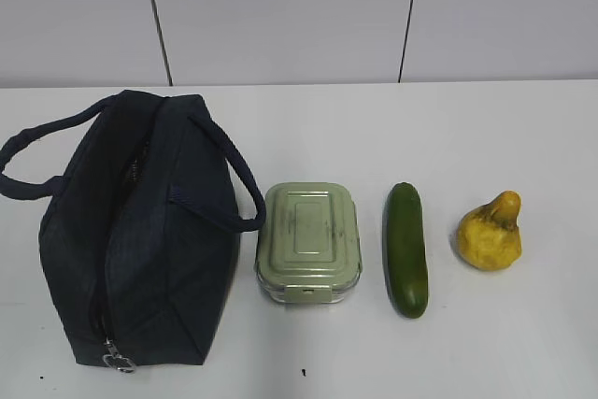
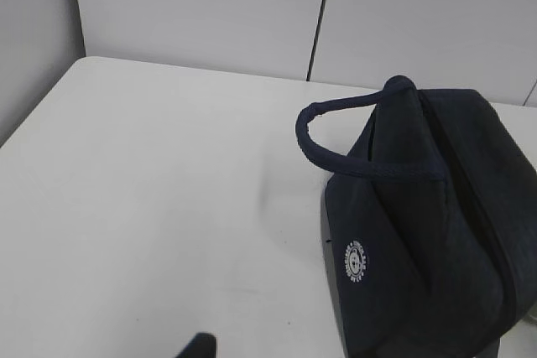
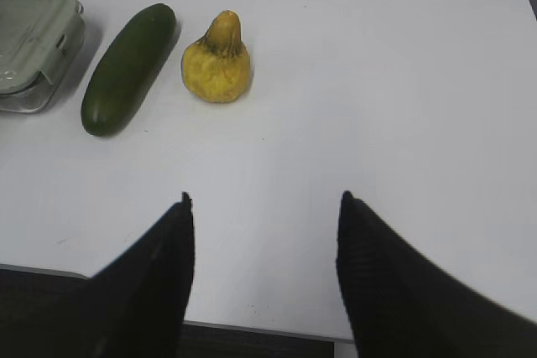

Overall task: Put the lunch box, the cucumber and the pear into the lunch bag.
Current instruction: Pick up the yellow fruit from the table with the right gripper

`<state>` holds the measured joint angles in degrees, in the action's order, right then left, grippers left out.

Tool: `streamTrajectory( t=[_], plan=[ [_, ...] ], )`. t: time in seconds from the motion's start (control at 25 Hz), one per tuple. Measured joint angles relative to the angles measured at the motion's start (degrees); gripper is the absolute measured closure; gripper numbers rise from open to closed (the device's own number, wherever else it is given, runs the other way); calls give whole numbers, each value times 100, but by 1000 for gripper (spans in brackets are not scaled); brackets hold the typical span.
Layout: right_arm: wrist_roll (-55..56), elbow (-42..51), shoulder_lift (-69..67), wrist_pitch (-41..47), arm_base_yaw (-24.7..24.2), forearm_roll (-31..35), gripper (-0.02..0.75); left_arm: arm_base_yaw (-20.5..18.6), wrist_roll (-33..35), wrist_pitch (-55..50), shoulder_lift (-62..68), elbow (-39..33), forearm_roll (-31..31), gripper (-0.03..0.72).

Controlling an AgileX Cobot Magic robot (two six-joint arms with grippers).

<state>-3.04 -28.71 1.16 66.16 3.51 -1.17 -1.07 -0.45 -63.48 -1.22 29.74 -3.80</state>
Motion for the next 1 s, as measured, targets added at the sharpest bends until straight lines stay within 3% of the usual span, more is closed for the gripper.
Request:
streamTrajectory(
  t=[0.52,0.76,1.0],
  plan=[
    [0,0,-40,-9,0,0,308,0,0,0,0,0,0,379],
    [0,-91,-1156,-224,0,251,308,0,0,0,0,0,0,379],
    [-279,-562,-2600,-808,0,991,308,0,0,0,0,0,0,379]
  ],
)
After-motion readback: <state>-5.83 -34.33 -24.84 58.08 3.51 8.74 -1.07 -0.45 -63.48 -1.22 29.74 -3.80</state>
